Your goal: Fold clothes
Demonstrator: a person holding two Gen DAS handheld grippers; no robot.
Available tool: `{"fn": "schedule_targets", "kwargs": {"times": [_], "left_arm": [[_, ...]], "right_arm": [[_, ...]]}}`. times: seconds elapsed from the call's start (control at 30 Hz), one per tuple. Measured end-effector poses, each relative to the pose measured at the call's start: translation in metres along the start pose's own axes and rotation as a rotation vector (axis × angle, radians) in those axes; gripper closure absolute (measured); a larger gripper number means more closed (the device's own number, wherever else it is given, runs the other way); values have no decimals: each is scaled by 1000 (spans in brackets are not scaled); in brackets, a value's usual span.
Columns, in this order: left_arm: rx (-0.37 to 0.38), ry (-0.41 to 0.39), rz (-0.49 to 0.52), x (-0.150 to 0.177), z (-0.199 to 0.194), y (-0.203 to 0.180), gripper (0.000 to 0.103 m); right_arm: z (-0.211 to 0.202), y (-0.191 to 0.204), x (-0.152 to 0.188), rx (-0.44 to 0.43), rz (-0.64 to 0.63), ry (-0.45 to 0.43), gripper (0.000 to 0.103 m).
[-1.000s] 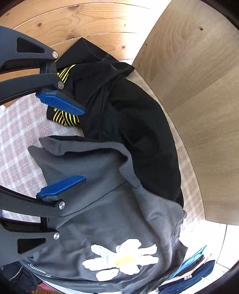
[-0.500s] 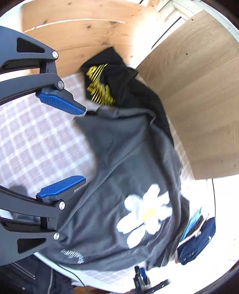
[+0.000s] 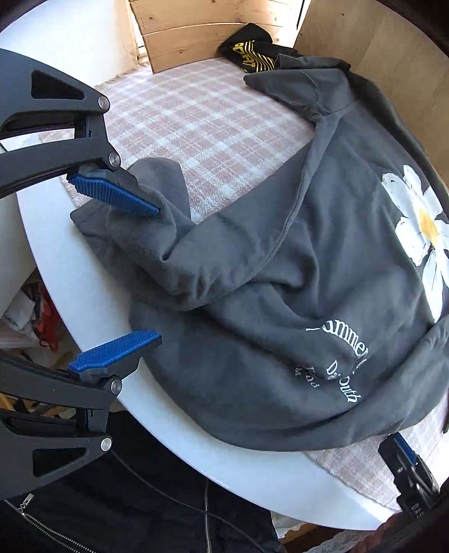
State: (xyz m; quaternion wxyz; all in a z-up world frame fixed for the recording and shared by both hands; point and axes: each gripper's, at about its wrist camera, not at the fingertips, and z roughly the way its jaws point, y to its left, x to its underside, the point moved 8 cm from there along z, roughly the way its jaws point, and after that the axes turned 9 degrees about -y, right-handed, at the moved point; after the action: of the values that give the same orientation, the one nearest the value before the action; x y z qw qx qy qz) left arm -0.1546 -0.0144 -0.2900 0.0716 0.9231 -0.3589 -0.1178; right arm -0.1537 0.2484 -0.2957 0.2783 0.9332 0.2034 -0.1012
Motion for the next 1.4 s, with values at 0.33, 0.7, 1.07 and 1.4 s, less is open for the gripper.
{"fn": "schedule_targets", "kwargs": {"times": [0.33, 0.7, 1.07, 1.4], "left_arm": [[241, -21, -146, -12, 11, 49, 90], [435, -207, -327, -13, -67, 106, 93], [483, -344, -434, -39, -121, 171, 93], [452, -179, -540, -36, -10, 187, 93]], "right_arm": [[25, 50, -11, 80, -70, -136, 47], [-61, 69, -51, -12, -12, -372, 98], [-220, 86, -116, 76, -96, -623, 99], [-75, 19, -52, 256, 16, -242, 68]]}}
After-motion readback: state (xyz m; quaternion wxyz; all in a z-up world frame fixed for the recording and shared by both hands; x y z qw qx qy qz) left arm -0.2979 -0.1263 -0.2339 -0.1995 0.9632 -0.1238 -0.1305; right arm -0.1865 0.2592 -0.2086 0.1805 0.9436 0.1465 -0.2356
